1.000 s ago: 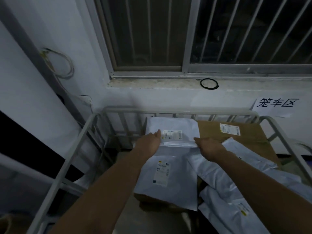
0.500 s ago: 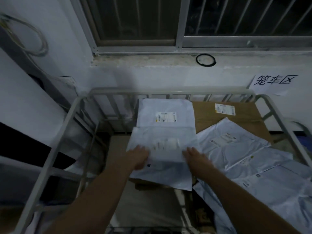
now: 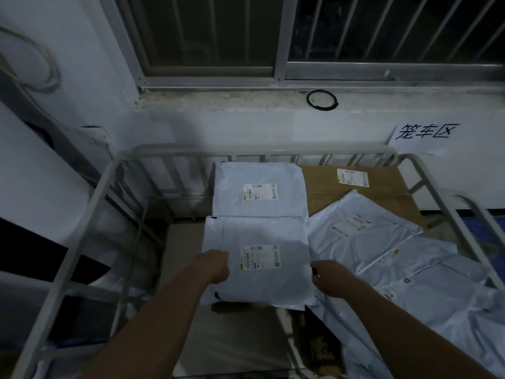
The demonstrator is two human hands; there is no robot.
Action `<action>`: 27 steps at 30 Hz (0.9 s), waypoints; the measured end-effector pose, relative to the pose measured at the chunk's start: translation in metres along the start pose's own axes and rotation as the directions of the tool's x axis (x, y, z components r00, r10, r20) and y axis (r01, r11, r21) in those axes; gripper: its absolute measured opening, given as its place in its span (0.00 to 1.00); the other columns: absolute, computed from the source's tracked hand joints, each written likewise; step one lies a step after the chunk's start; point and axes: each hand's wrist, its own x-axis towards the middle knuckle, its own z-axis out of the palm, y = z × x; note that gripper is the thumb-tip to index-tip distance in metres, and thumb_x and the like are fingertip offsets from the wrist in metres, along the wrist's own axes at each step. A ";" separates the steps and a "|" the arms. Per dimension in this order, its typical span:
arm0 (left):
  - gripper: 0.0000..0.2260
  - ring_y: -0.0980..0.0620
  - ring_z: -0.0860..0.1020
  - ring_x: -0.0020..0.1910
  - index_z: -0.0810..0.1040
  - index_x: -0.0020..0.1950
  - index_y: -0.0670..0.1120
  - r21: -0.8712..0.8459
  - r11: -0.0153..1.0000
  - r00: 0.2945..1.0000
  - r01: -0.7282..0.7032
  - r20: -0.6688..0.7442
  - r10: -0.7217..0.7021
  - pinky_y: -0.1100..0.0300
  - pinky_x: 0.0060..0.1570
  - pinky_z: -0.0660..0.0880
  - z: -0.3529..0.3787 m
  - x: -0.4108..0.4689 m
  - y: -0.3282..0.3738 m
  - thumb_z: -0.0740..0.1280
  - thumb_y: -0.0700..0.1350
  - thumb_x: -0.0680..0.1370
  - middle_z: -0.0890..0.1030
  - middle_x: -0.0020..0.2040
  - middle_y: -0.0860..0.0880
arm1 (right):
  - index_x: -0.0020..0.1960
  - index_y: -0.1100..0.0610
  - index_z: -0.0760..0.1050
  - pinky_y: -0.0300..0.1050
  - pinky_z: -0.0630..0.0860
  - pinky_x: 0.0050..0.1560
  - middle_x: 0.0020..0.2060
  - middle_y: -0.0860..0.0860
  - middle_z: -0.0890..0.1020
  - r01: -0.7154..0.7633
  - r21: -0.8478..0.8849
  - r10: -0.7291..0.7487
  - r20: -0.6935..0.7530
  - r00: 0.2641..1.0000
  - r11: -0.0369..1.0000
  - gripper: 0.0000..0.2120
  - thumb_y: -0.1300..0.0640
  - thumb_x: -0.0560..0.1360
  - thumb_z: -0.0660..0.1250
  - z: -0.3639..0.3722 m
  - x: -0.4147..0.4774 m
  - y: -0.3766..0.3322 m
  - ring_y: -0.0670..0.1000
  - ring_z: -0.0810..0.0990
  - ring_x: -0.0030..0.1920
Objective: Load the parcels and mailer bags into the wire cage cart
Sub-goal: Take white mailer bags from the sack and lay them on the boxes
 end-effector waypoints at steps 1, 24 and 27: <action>0.23 0.45 0.67 0.72 0.60 0.79 0.45 0.005 1.000 1.000 -0.007 -0.016 0.007 0.53 0.69 0.67 -0.001 0.002 0.003 0.56 0.48 0.84 0.64 0.77 0.43 | 0.69 0.57 0.74 0.45 0.70 0.66 0.67 0.54 0.77 0.000 0.003 0.000 -0.015 1.000 1.000 0.22 0.49 0.79 0.57 -0.002 -0.004 0.008 0.55 0.74 0.67; 0.31 0.41 0.63 0.74 0.58 0.77 0.41 -0.114 0.993 0.993 0.021 -0.115 -0.034 0.47 0.71 0.65 0.002 0.043 0.229 0.60 0.58 0.81 0.60 0.77 0.40 | 0.81 0.52 0.55 0.45 0.59 0.74 0.80 0.51 0.57 0.179 -0.340 -0.247 -0.167 0.955 0.923 0.35 0.48 0.78 0.64 -0.079 -0.009 0.199 0.52 0.57 0.79; 0.40 0.39 0.63 0.74 0.56 0.78 0.41 -0.134 0.991 0.994 -0.012 -0.110 -0.003 0.44 0.70 0.66 0.013 0.051 0.270 0.66 0.63 0.77 0.60 0.76 0.39 | 0.80 0.54 0.55 0.48 0.57 0.75 0.80 0.52 0.58 0.214 -0.376 -0.293 -0.169 0.941 0.902 0.34 0.49 0.79 0.63 -0.084 0.005 0.218 0.52 0.56 0.79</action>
